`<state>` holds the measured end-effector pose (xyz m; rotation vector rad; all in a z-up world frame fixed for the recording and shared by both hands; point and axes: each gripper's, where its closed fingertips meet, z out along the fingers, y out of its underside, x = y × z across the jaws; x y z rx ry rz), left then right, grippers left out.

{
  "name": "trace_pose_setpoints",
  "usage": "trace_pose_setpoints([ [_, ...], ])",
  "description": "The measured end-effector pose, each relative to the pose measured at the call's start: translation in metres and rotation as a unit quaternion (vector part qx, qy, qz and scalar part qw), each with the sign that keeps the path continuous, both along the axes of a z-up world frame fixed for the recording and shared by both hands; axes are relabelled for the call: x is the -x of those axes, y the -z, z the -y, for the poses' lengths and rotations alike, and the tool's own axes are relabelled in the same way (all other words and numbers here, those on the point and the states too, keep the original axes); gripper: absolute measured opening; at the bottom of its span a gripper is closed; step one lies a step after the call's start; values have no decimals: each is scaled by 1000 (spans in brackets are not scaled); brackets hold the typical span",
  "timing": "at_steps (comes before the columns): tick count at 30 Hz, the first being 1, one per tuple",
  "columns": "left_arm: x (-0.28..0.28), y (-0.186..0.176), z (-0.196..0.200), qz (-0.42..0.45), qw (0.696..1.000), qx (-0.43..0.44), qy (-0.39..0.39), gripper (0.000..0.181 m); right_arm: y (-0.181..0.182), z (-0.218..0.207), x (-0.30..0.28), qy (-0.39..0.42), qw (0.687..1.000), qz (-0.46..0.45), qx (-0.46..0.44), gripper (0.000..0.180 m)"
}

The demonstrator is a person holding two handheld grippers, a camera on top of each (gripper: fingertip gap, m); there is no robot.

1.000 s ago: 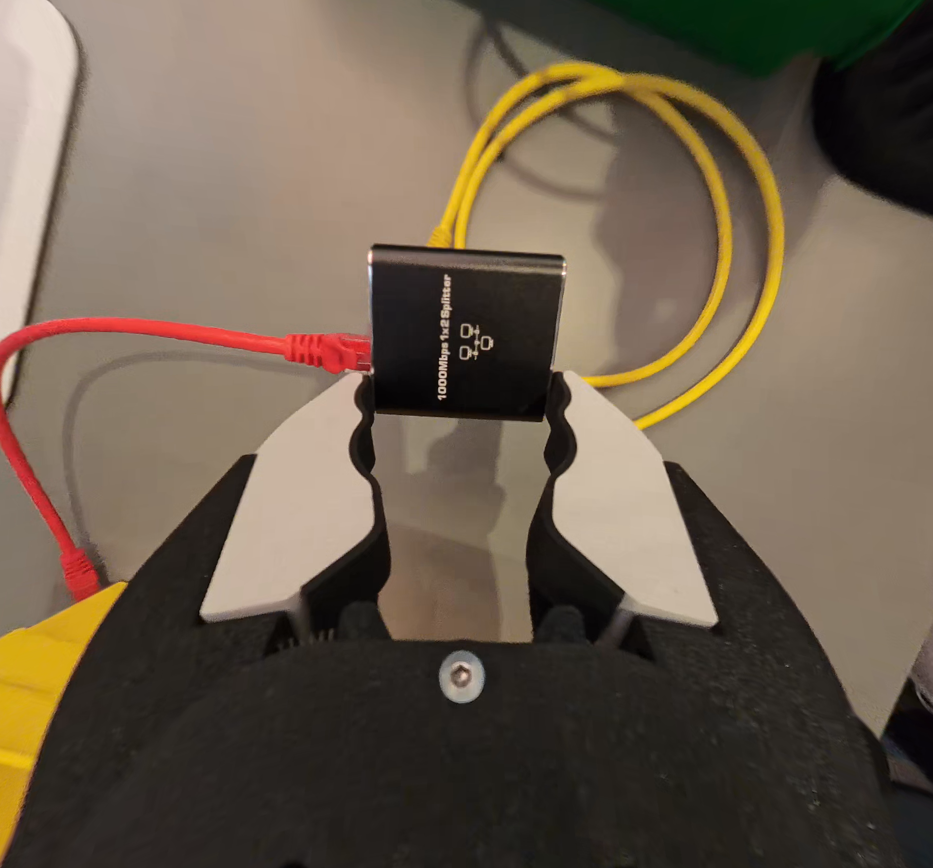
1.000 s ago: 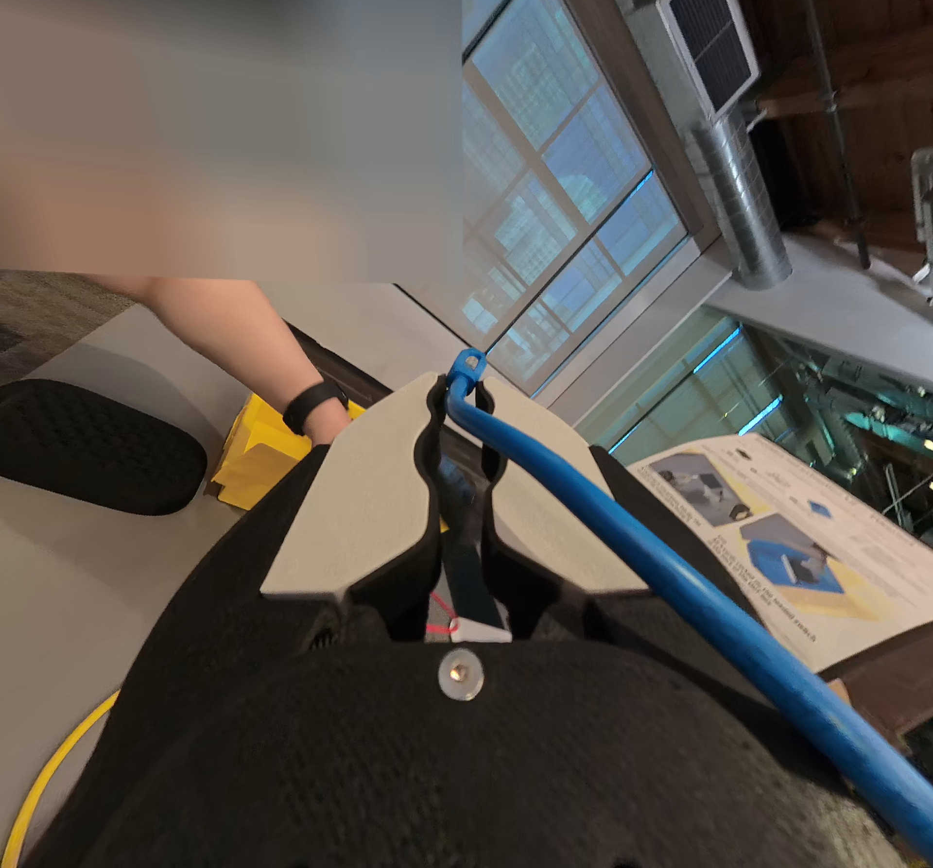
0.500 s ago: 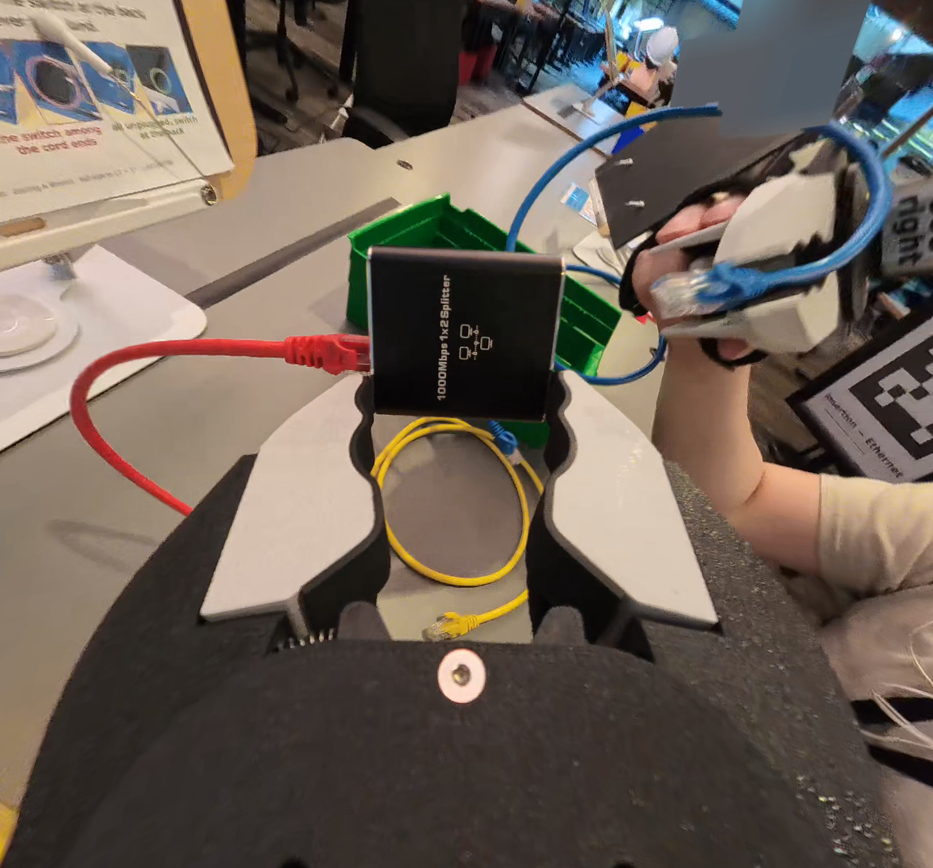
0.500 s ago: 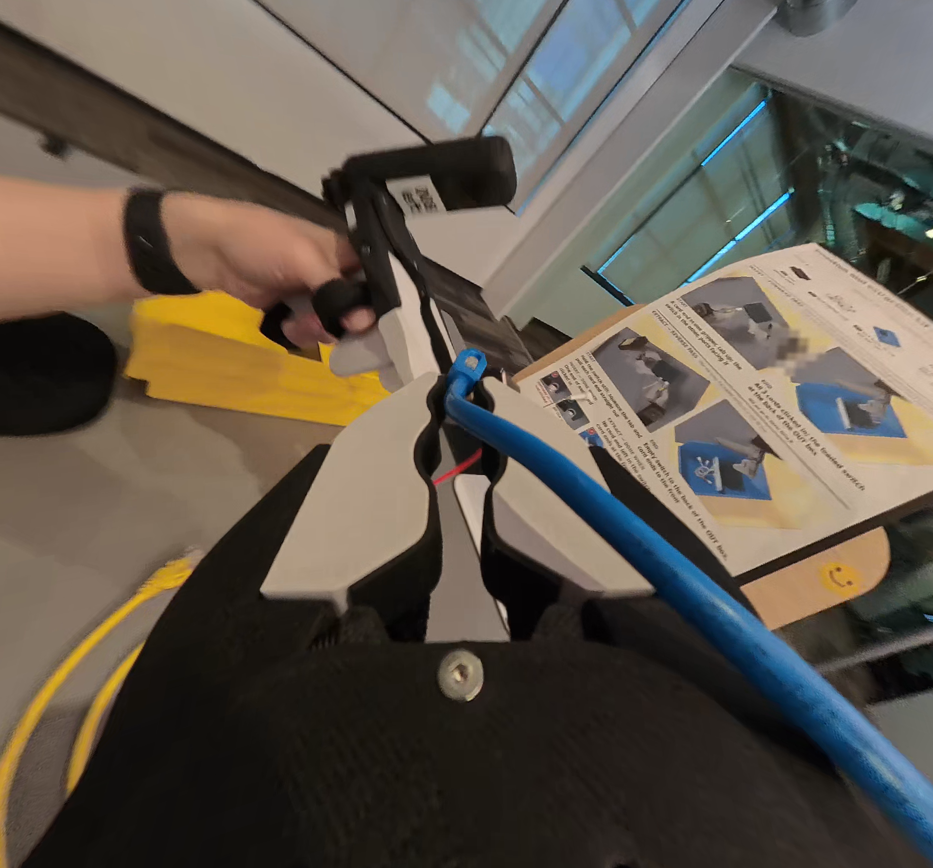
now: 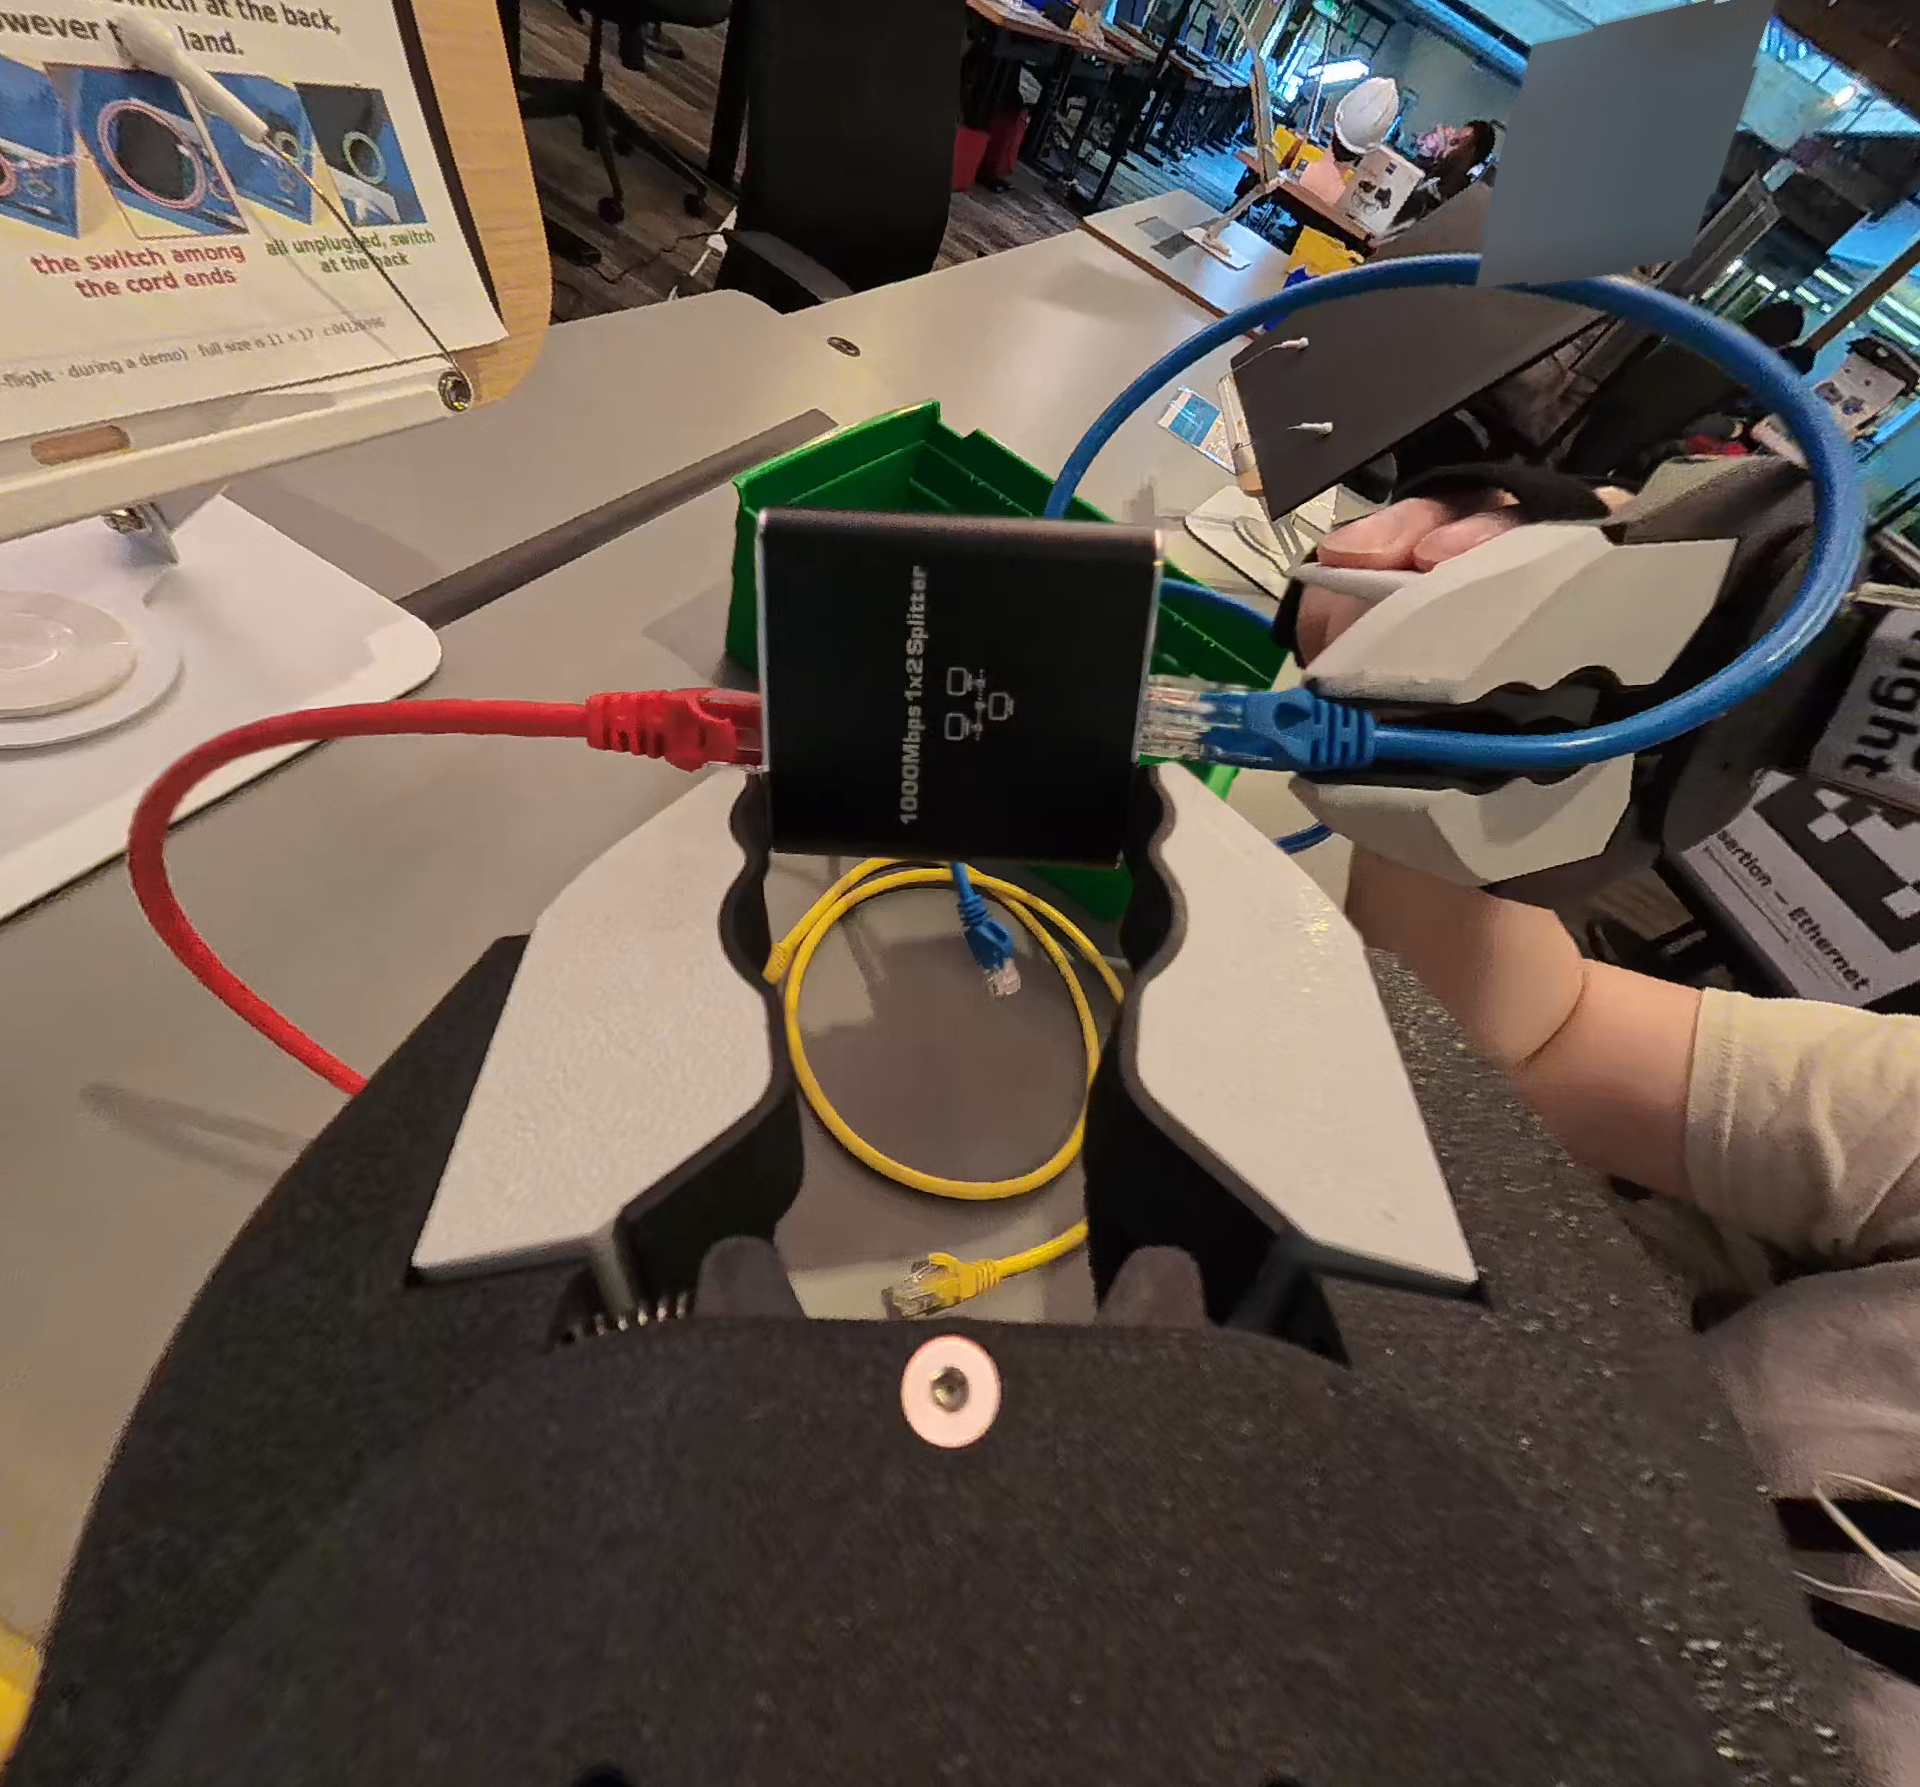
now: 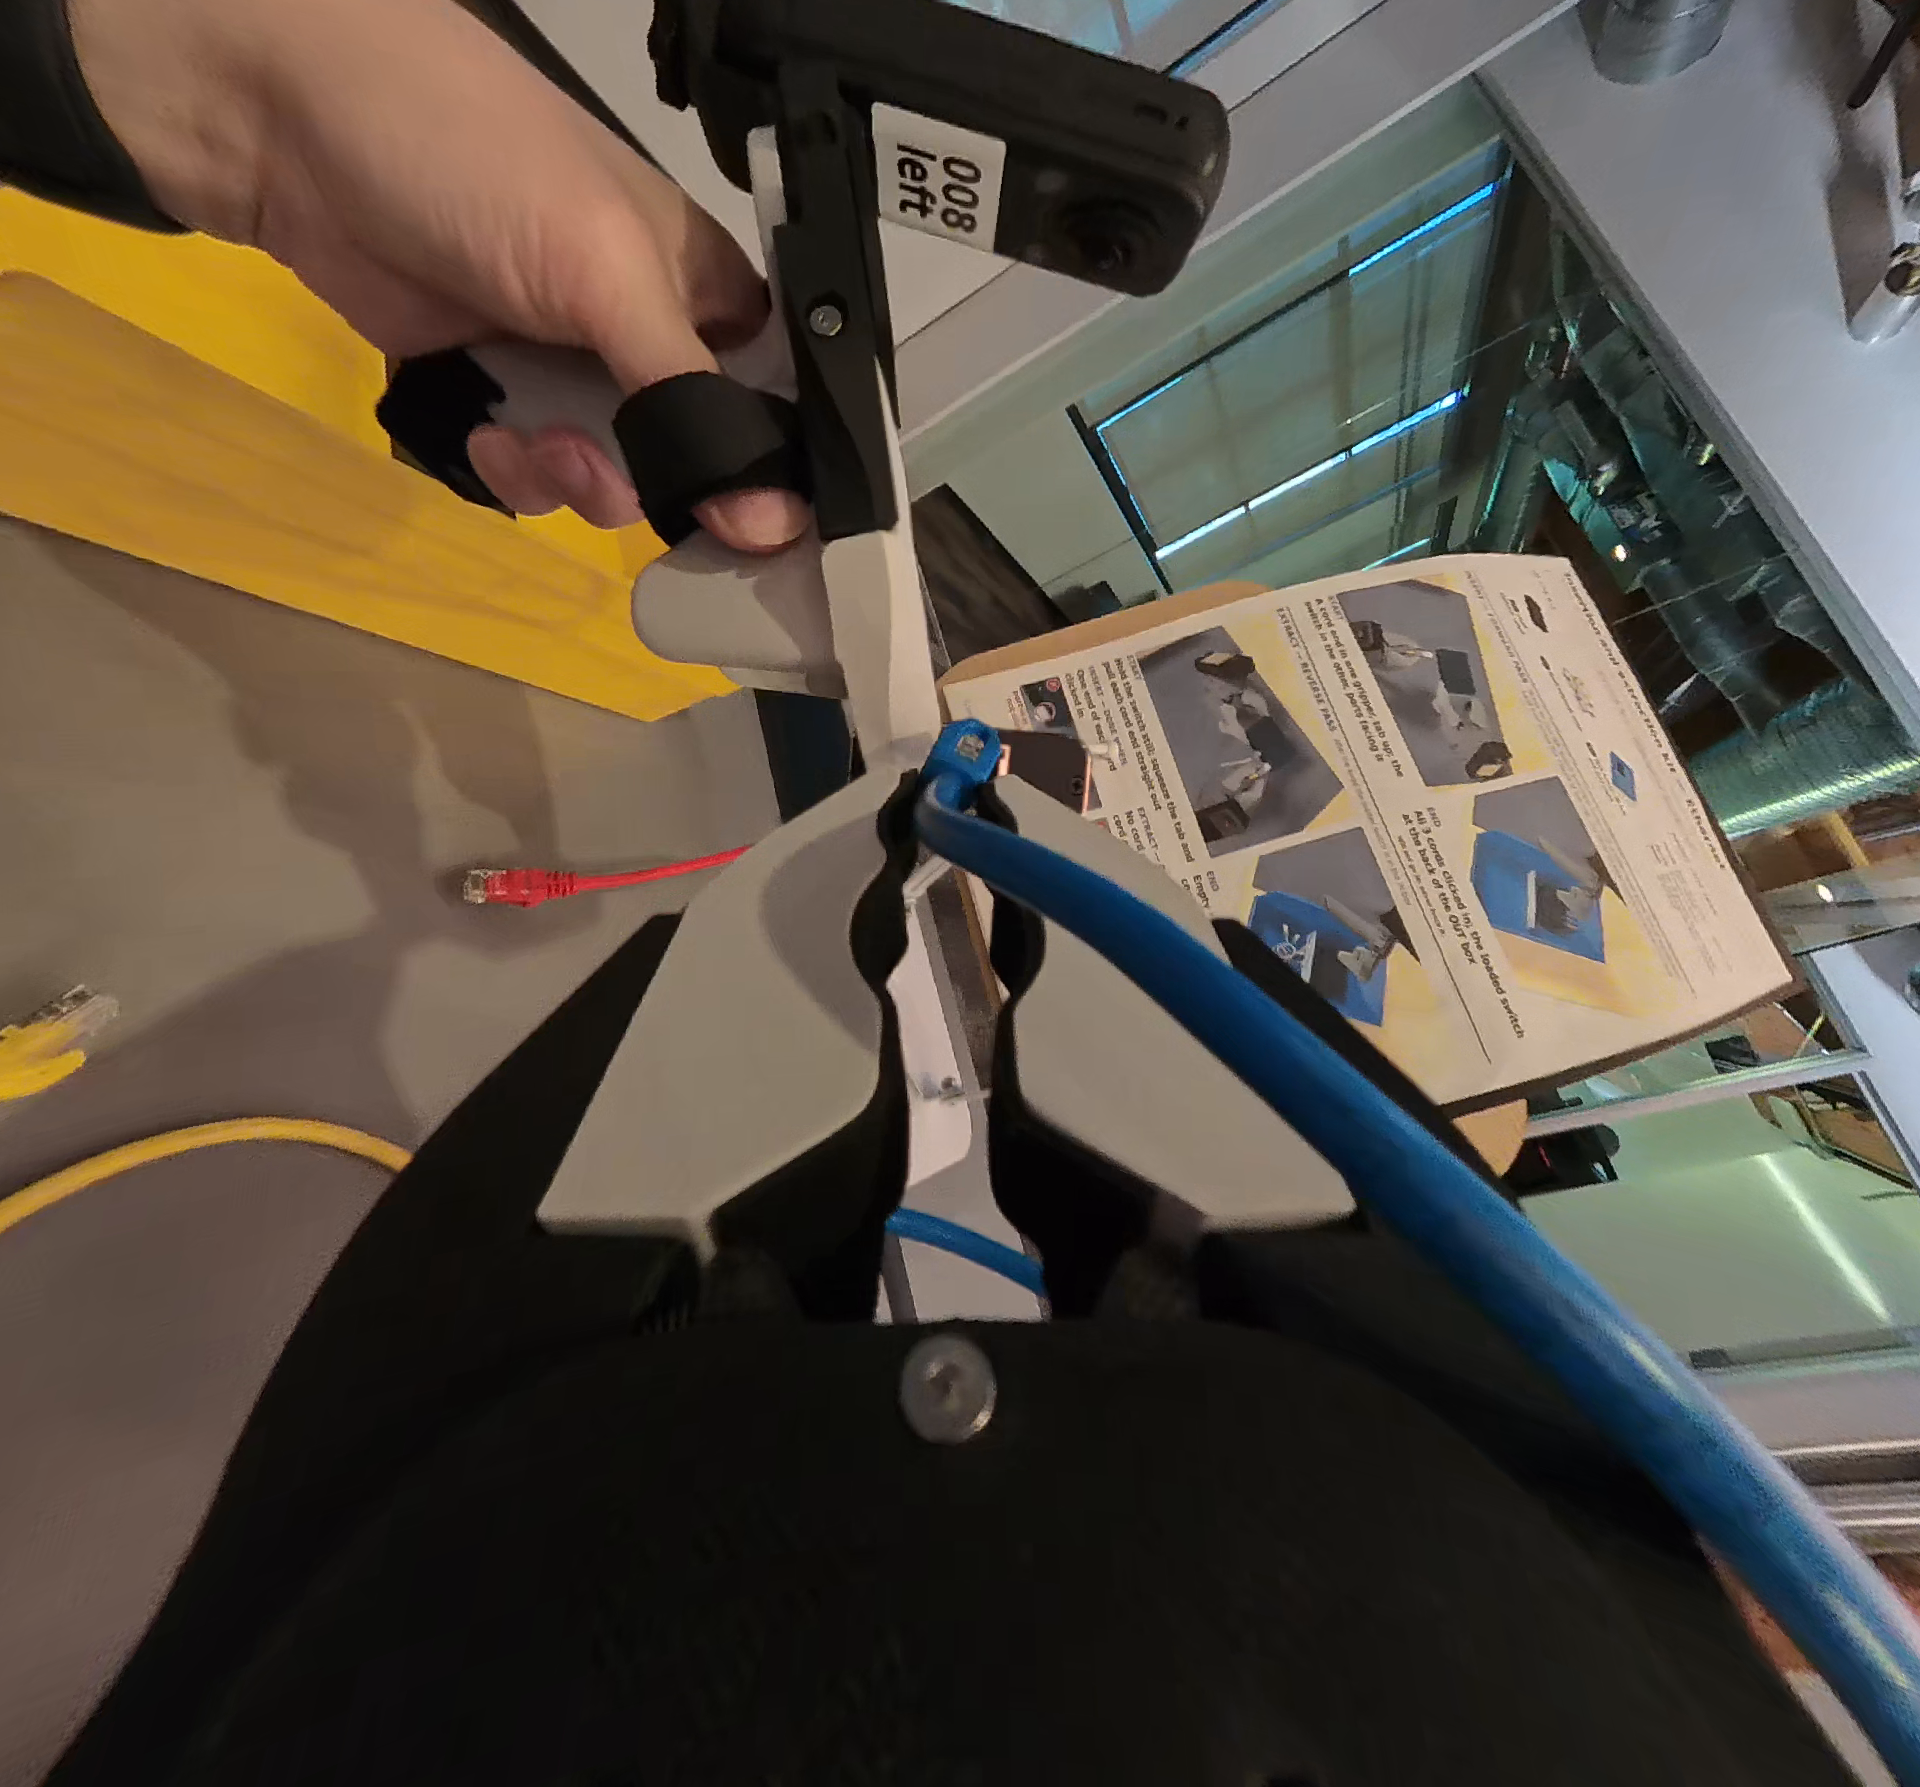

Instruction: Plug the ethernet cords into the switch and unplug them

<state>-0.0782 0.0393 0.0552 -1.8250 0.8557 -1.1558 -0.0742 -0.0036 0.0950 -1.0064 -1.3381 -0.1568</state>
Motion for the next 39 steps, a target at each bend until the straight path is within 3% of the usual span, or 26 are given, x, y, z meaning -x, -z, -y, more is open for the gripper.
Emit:
trace_pose_setpoints([
  [17, 9, 17, 3, -98, 995, -24, 1, 66, 18, 2, 6, -30, 997, 64, -37, 12],
  [39, 12, 23, 9, -107, 994, 2, 22, 66, 26, 8, 6, -75, 991, 78, -83, 12],
])
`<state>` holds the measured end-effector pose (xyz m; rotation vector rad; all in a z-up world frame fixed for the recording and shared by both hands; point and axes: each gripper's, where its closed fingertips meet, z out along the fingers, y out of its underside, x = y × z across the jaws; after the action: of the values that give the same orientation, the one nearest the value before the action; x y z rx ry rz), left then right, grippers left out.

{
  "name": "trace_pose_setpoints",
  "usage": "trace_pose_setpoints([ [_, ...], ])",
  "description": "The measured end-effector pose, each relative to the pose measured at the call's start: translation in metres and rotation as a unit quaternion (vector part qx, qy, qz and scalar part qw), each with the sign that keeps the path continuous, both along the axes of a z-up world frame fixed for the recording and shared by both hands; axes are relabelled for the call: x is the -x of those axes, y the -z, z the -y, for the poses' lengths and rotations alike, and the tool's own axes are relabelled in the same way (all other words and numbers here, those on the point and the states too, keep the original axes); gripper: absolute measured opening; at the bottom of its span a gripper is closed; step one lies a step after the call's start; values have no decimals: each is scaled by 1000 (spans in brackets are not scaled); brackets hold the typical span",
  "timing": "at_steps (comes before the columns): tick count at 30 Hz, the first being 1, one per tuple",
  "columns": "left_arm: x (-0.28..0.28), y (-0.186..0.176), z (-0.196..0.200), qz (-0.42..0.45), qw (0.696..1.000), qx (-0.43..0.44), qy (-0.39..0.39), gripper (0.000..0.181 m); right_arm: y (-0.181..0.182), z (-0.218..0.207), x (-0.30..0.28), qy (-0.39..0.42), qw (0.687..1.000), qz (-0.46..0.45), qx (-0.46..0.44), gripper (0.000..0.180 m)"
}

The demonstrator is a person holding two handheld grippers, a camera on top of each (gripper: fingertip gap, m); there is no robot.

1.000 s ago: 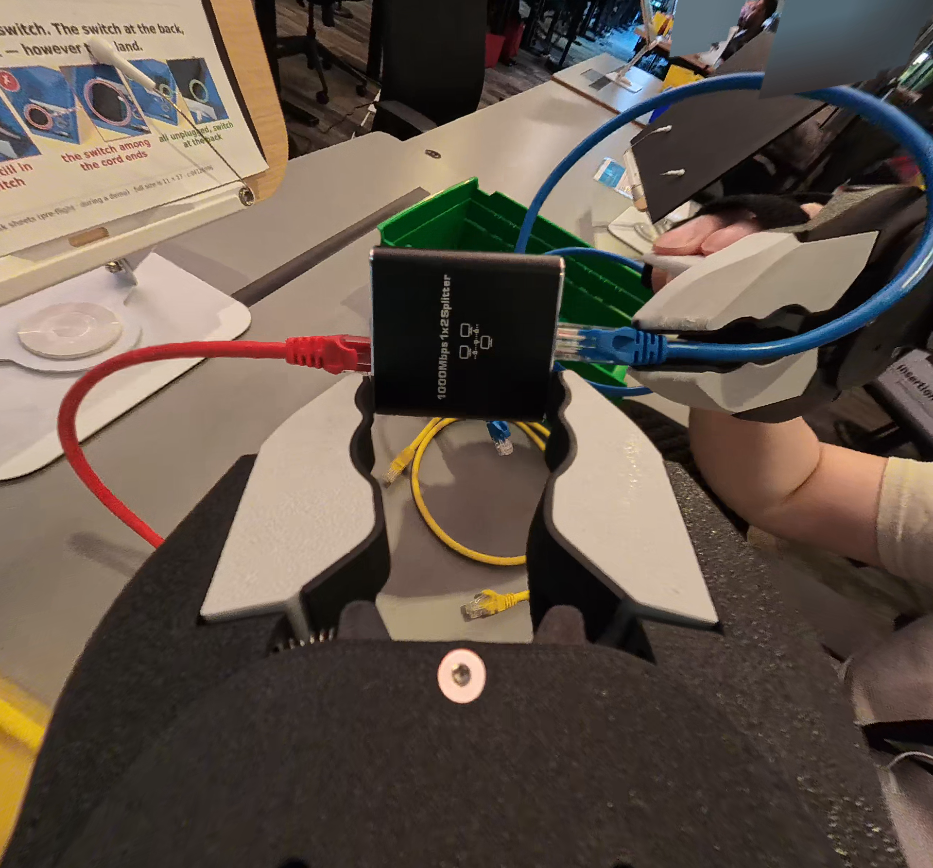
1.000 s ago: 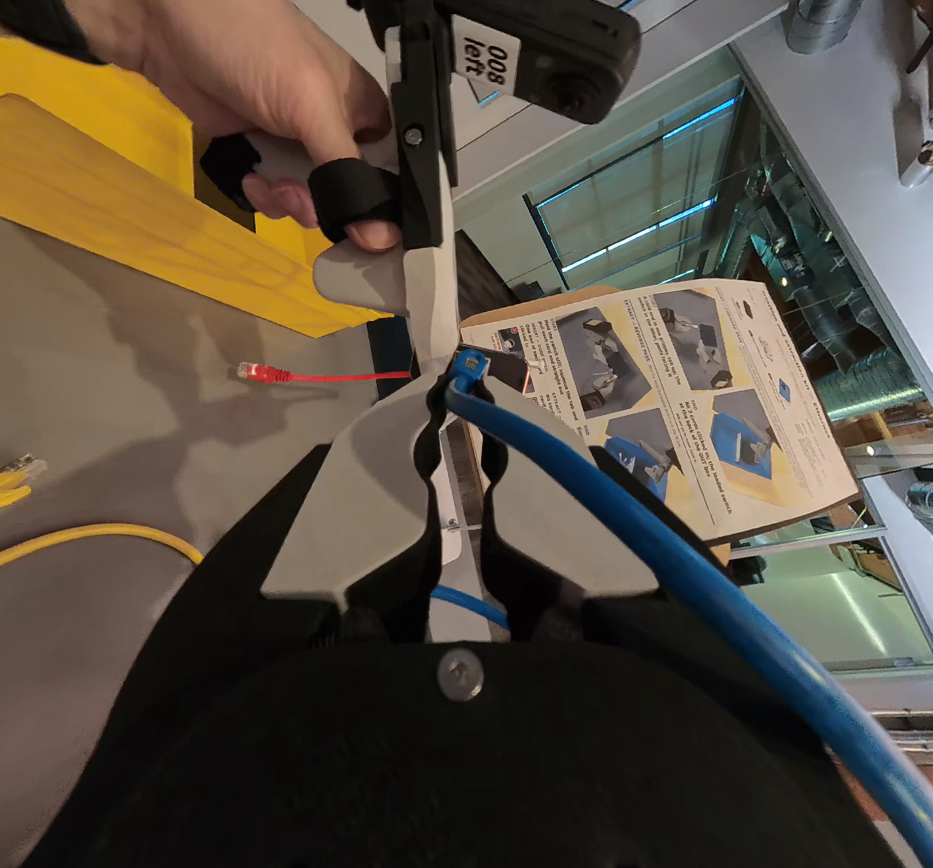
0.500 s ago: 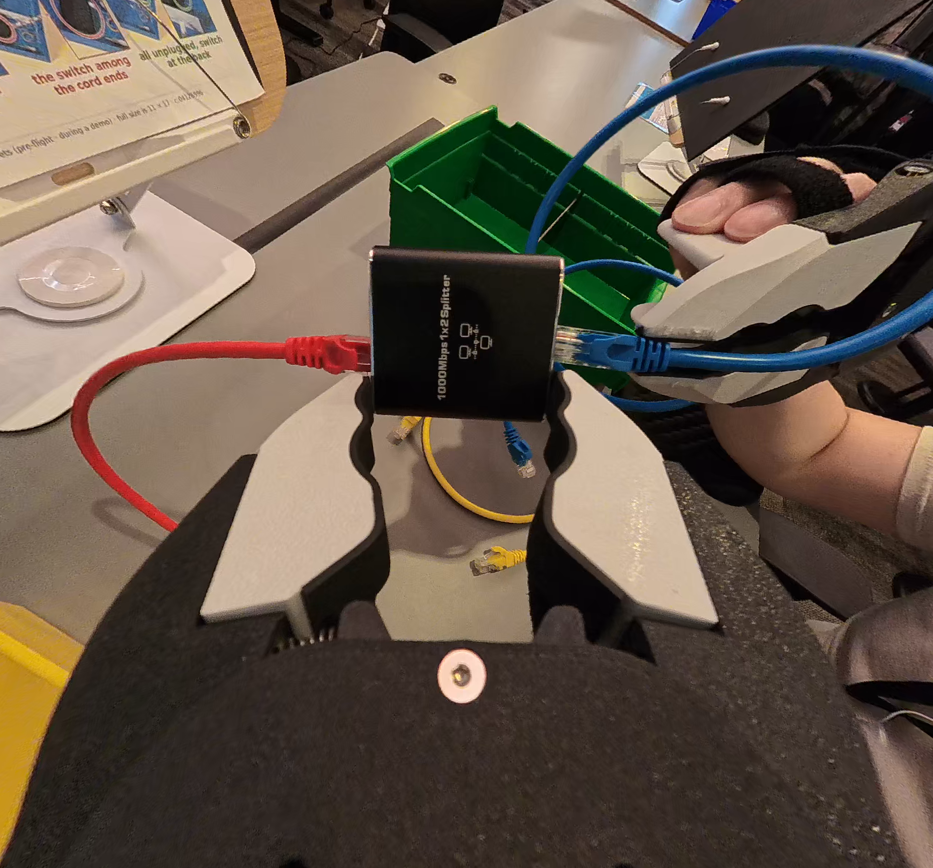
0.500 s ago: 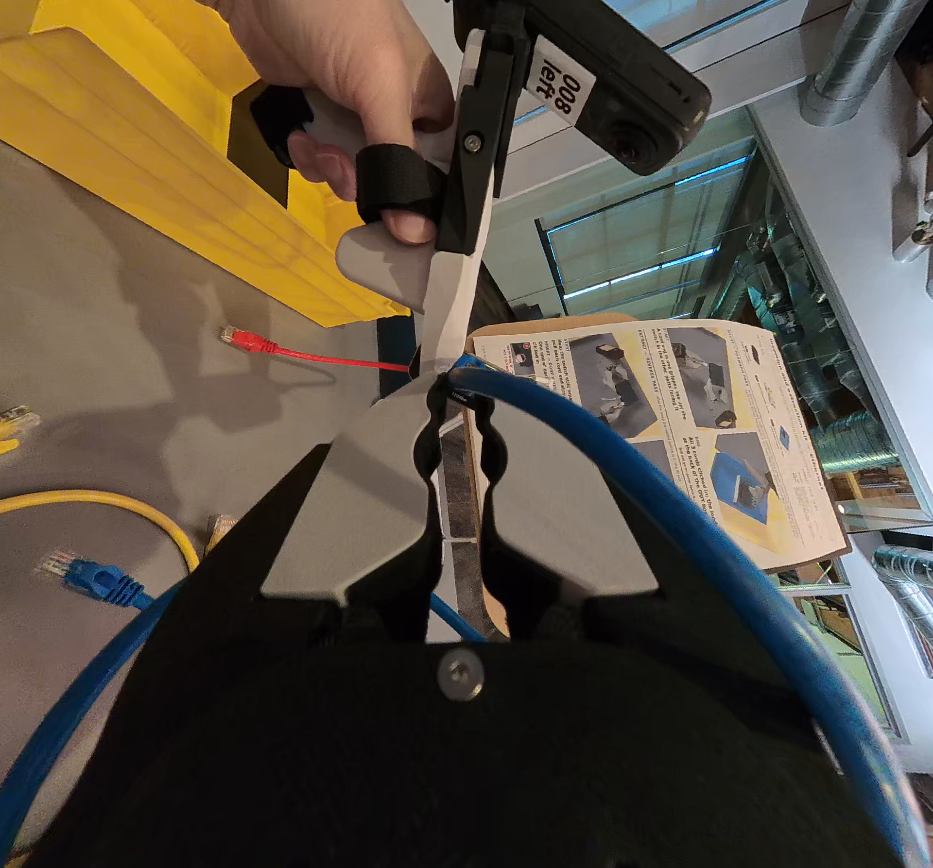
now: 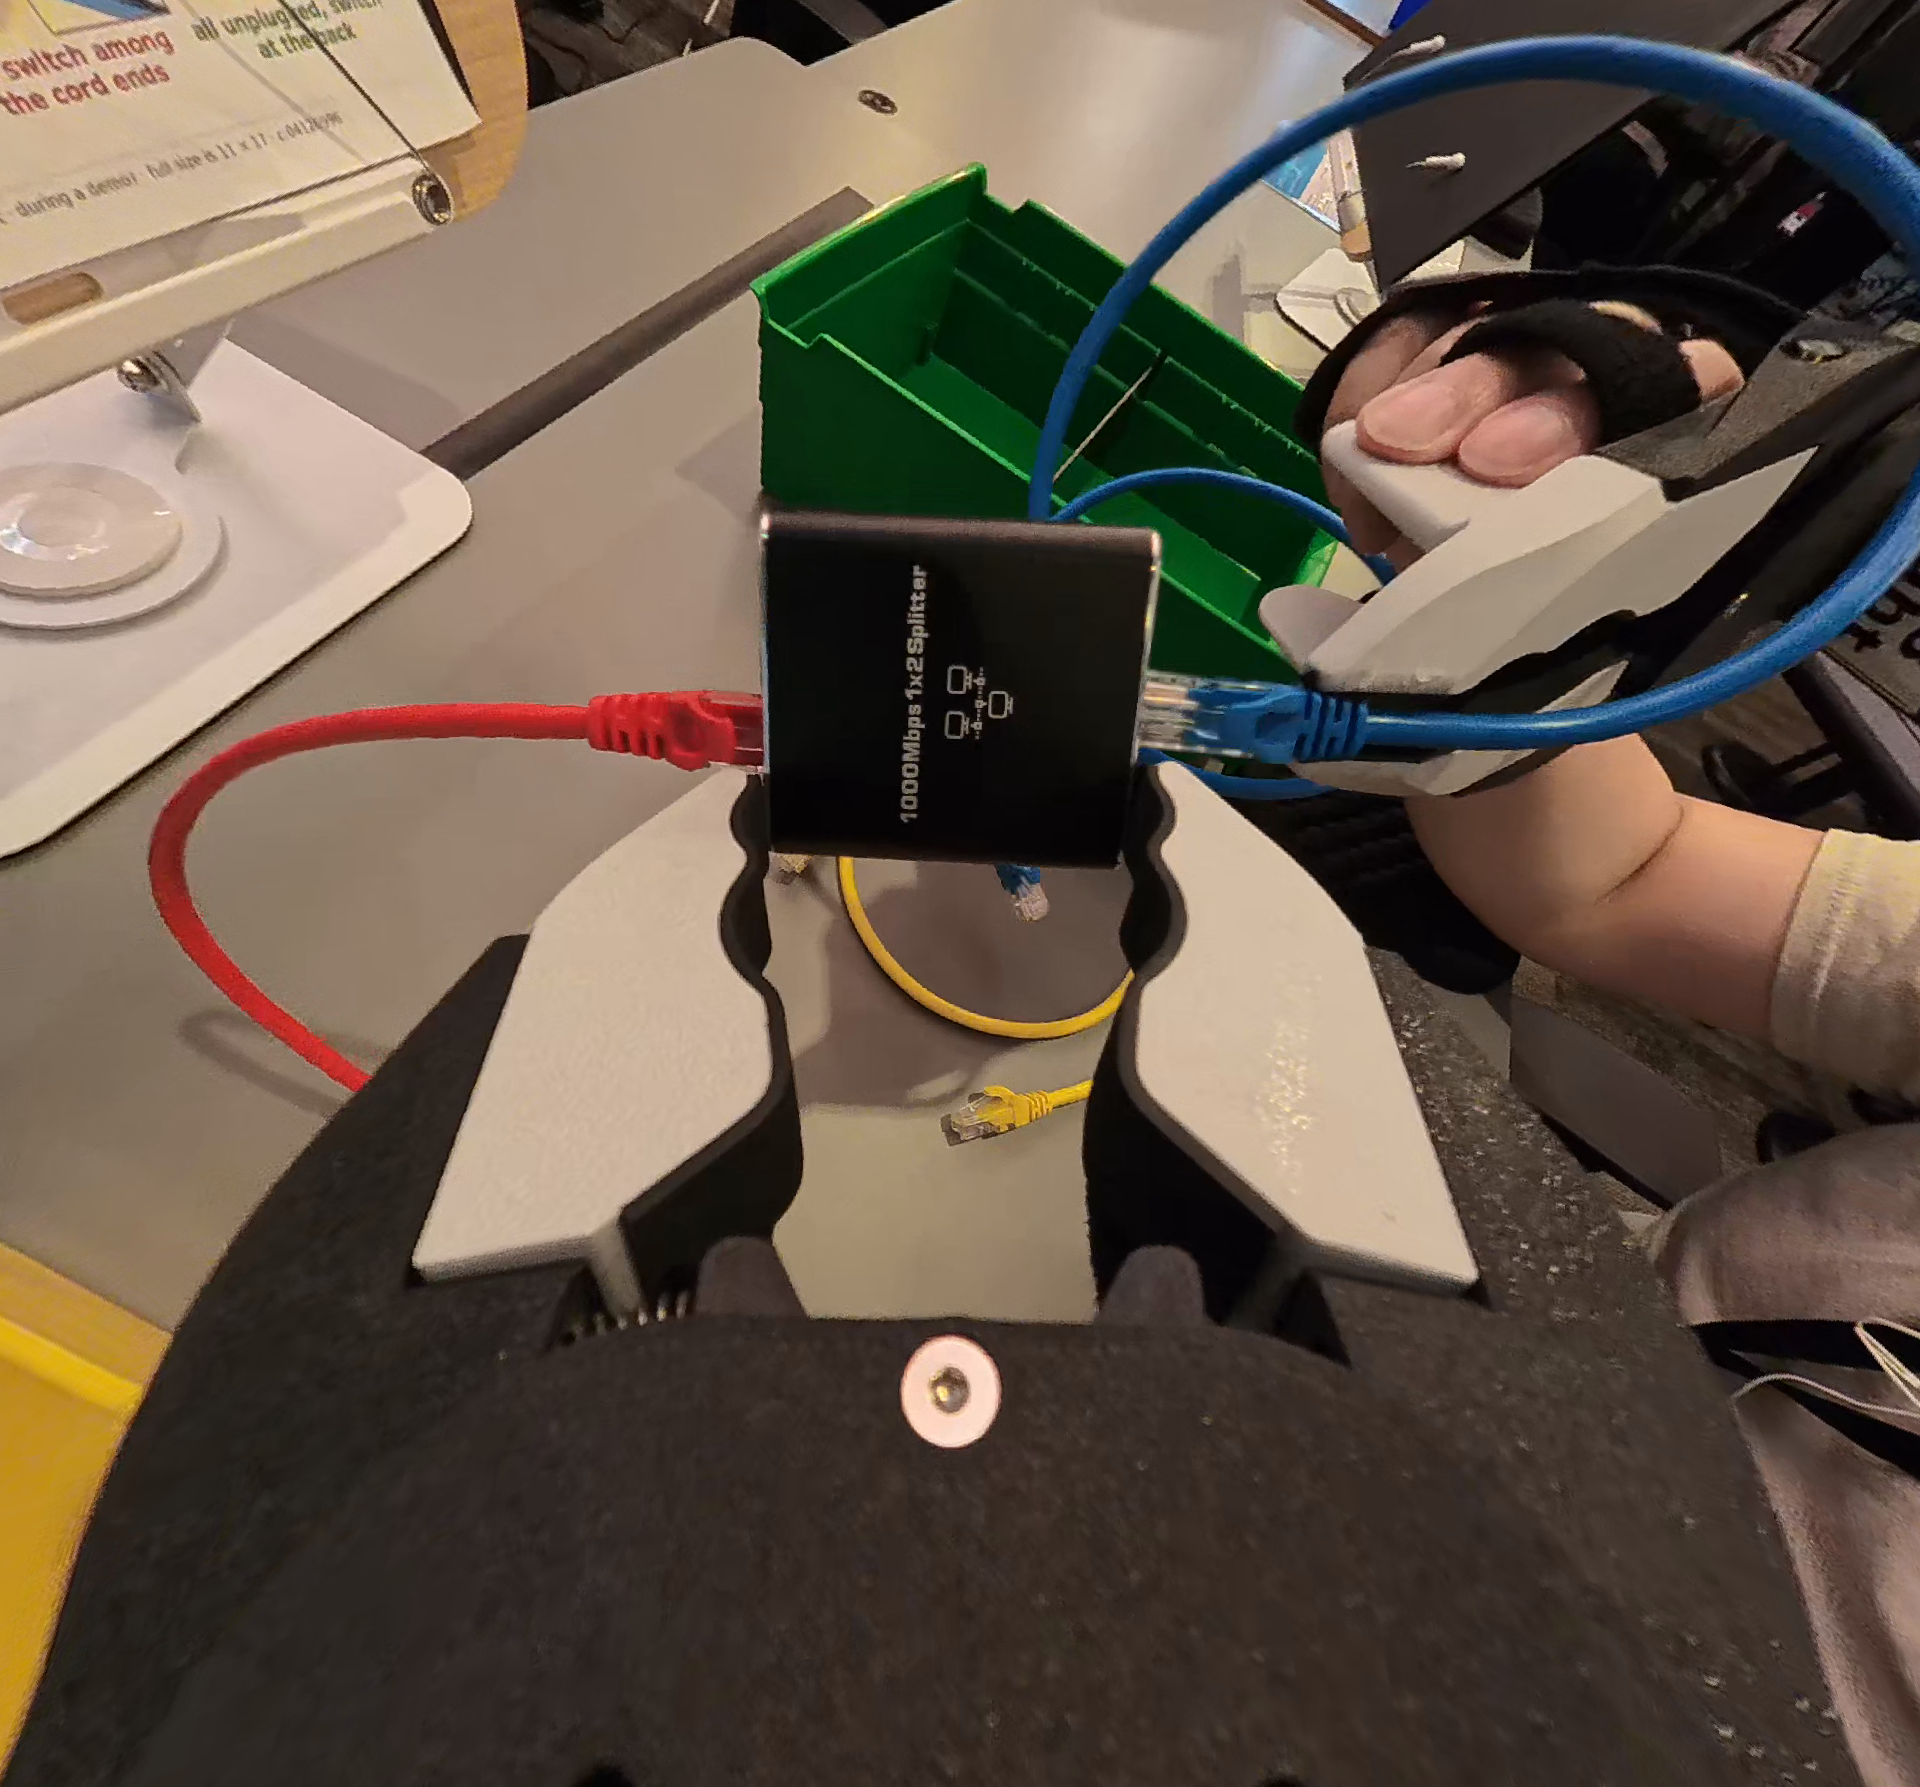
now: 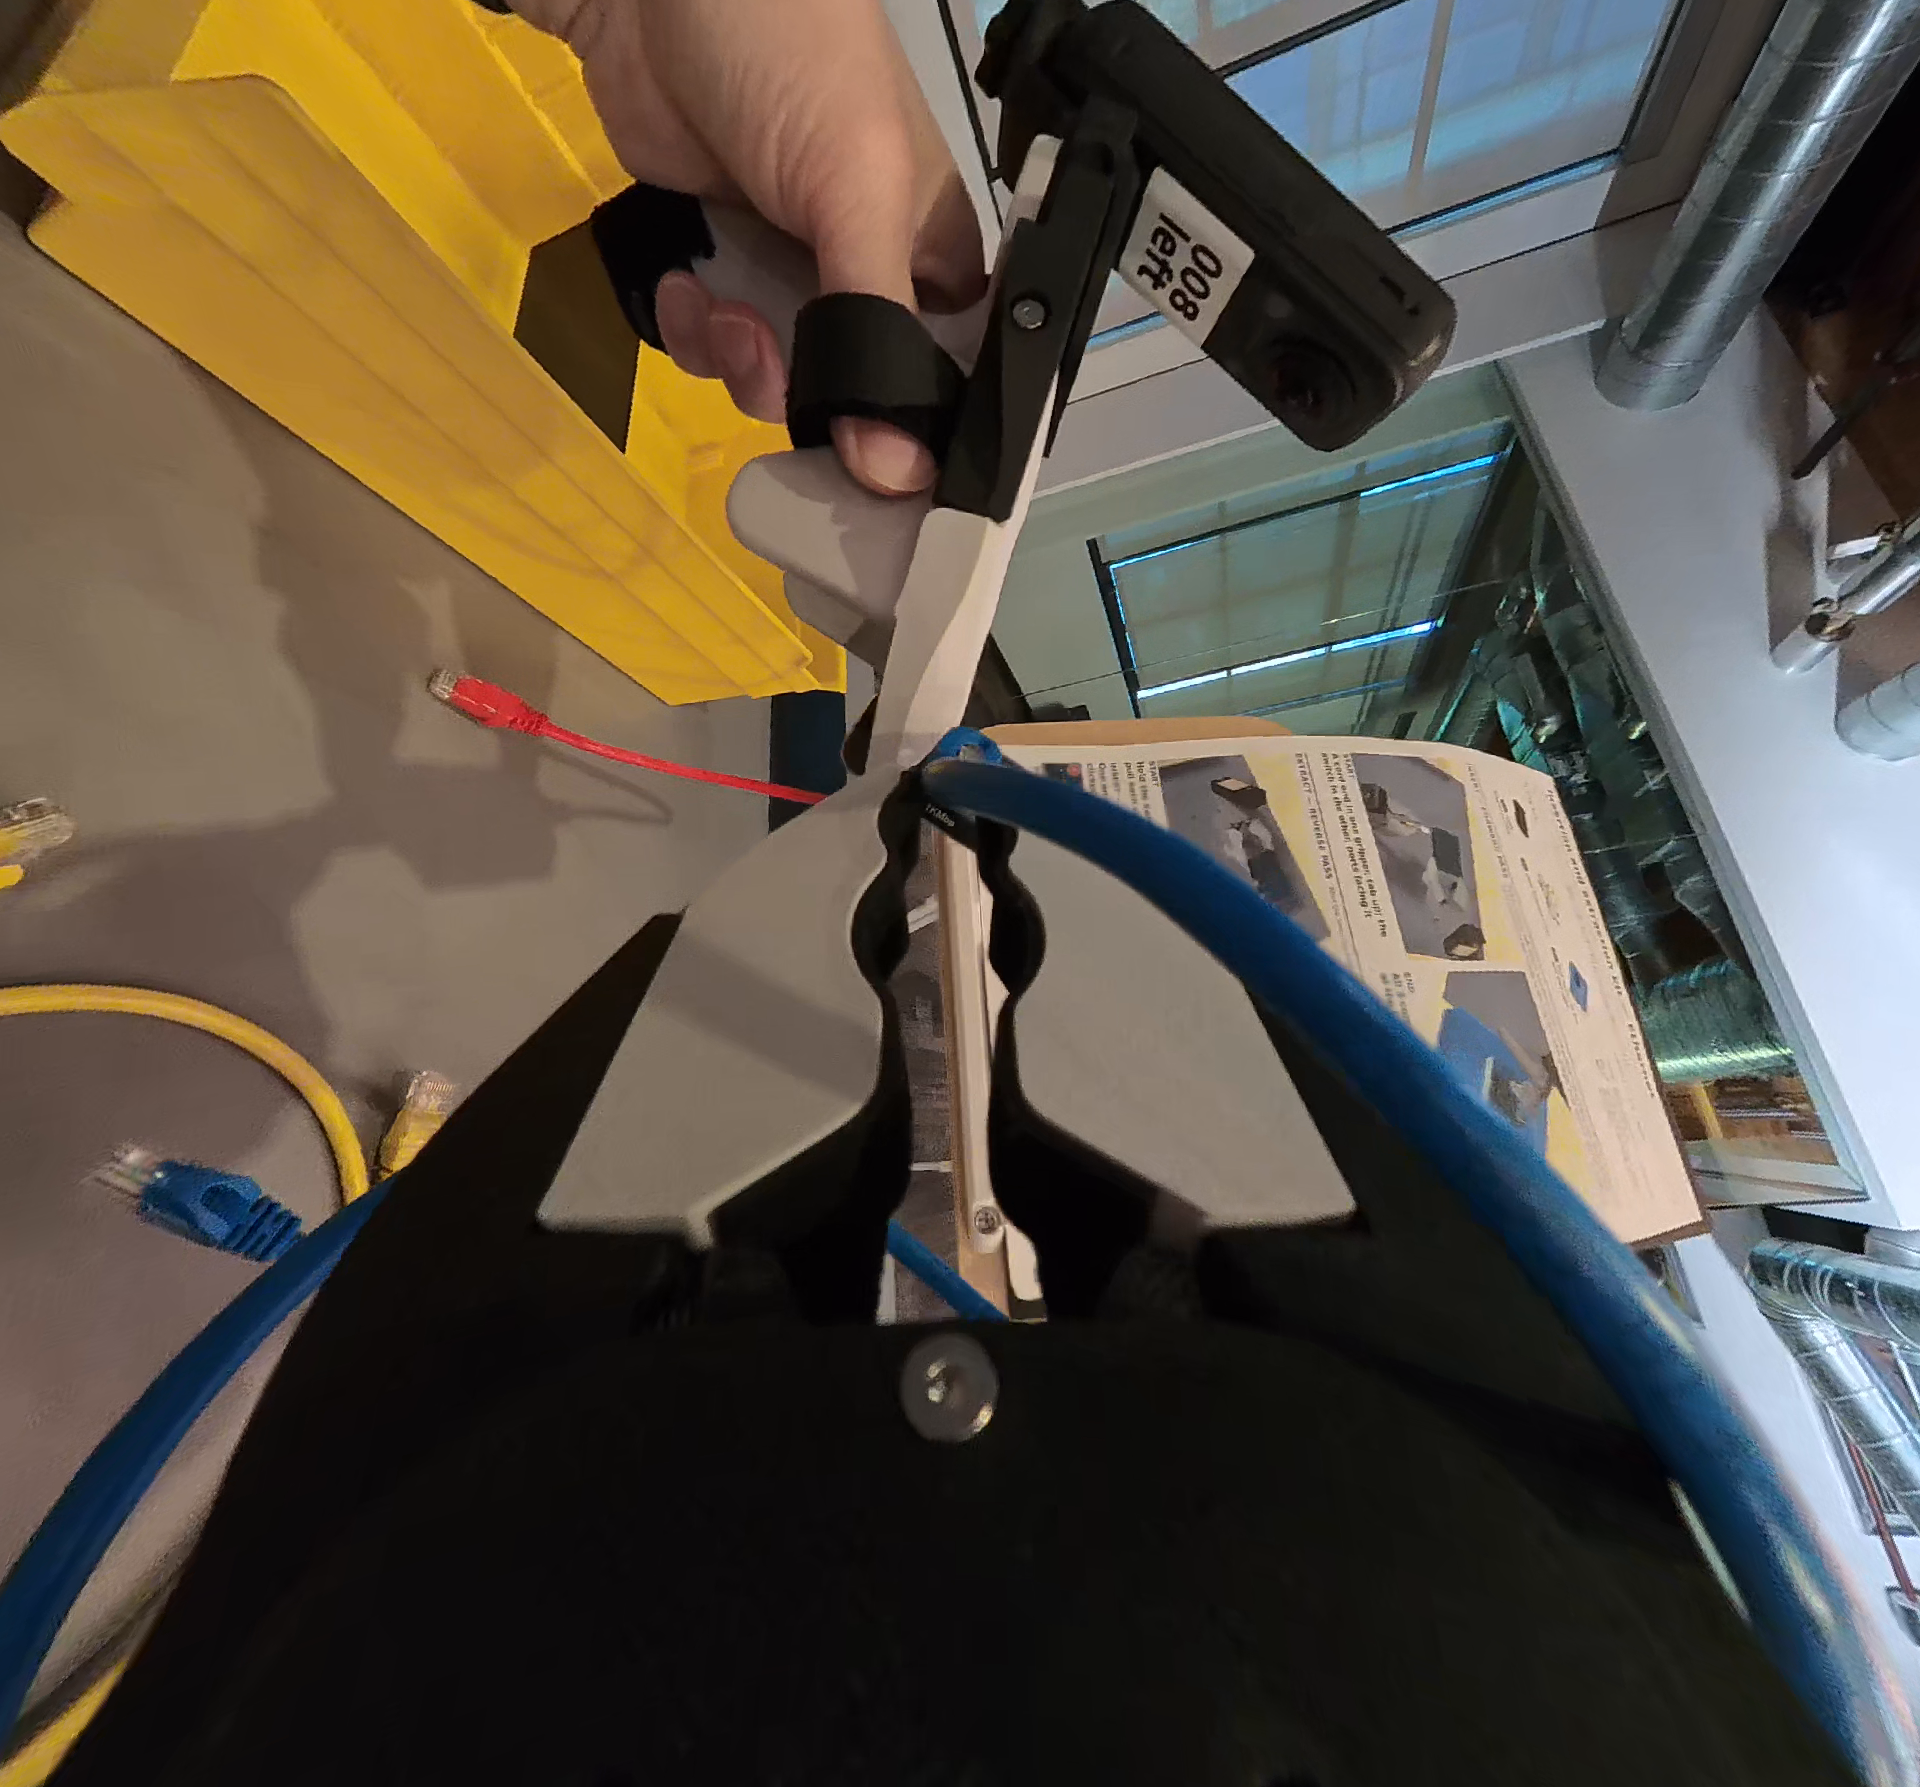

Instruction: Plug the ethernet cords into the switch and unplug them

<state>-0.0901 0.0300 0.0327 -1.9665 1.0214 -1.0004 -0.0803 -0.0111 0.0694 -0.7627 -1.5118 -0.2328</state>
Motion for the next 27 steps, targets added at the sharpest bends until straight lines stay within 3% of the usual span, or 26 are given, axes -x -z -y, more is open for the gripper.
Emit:
trace_pose_setpoints([
  [27, -11, -21, 0, 38, 996, -81, -23, 66, -15, -5, -10, 0, 995, -82, 49, 11],
])
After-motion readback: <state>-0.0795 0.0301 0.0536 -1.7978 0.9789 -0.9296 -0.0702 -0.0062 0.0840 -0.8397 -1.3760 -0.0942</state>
